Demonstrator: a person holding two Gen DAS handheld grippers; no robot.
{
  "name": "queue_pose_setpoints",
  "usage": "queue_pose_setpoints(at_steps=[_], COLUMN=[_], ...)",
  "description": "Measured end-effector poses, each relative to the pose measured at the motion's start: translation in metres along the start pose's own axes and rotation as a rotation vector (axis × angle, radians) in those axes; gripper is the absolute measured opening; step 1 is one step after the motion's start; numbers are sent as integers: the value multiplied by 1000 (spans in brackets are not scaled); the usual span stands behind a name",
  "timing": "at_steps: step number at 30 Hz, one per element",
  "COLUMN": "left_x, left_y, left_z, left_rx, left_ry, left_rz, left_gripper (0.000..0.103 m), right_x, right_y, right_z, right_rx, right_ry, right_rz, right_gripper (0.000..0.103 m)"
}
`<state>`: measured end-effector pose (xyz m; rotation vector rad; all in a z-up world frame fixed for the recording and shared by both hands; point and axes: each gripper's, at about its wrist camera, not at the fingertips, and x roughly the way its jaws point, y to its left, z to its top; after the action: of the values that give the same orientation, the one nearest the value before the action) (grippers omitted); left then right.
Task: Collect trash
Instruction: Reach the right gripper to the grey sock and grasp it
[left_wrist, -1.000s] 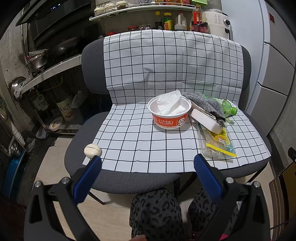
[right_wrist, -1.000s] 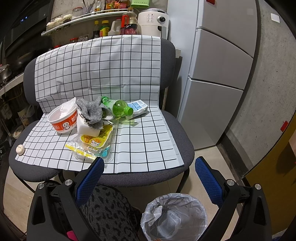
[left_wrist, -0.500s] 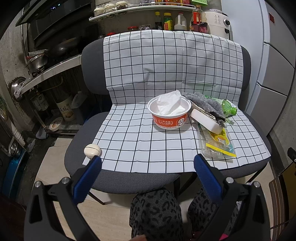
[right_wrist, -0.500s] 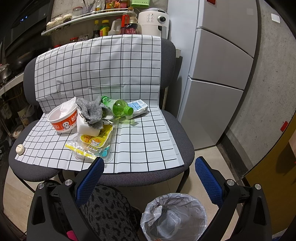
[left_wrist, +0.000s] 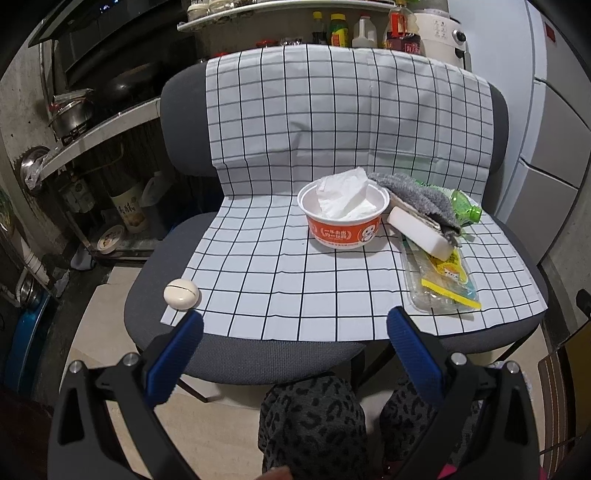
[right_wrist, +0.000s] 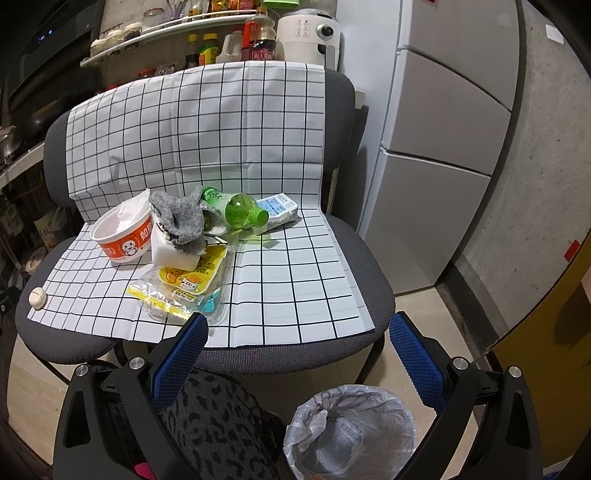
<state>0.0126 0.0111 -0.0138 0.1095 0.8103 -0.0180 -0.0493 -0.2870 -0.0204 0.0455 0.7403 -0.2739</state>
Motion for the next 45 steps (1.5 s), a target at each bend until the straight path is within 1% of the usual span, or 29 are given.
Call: queue_pose_setpoints(at_steps=[3,8,9,11,14,16,18,20,21,23,26,28,30,33,34,35,36,38,43,45], left_x=[13,38,45,52,66,75,82,88,92,98,108,114,123,136,140,145,149,152,148,145], left_y=[0,1,0,-2,-3,-4,-2,2,4,4,2,4,5,6,7,7,6,6,12,15], left_z=[0,2,2,4,10,14,19,24,29,37,52,60,69,75,75,76,76,75,73,71], left_rx=[-3,-22,-17,-9,-3,8,6,-20,-34,-29,2,-5,-18,-29,-31,-33,-32,-29,-39,-46], left_ry=[22,65,71,78,69,58,39,31,32,31,17,14,10,23,30,38,46,53,43,40], left_rz=[-2,-31,-38,-39,-24,-23,-58,-109,-122,-105,-58,-57,-49,-66,-69,-70,-66,-43,-2,7], left_gripper=[97,97,97,97,97,97,97,97,97,97,97,97,97,97,97,97,97,97,97,97], right_x=[9,31,36,46,66,76,85,97,102,113,131,145,157,184,192,201,209,218,229,230], right_y=[2,6,6,8,18,27,35,46,51,64,86,99,109,125,129,133,136,140,146,149], right_z=[2,7,9,15,27,37,44,53,57,68,85,95,103,115,116,118,120,121,123,124], right_rx=[-8,-2,8,28,15,7,-6,-11,-17,-40,-80,-106,-121,-153,-158,-161,-165,-173,-179,-181], right_ry=[-11,-35,-40,-62,-30,-27,-23,-23,-25,-26,-22,-12,-6,25,40,58,81,100,114,117], right_rz=[26,91,111,178,243,300,334,372,388,415,470,496,495,473,468,458,450,446,438,439], right_gripper=[97,97,97,97,97,97,97,97,97,95,93,92,91,91,85,73,71,71,71,65])
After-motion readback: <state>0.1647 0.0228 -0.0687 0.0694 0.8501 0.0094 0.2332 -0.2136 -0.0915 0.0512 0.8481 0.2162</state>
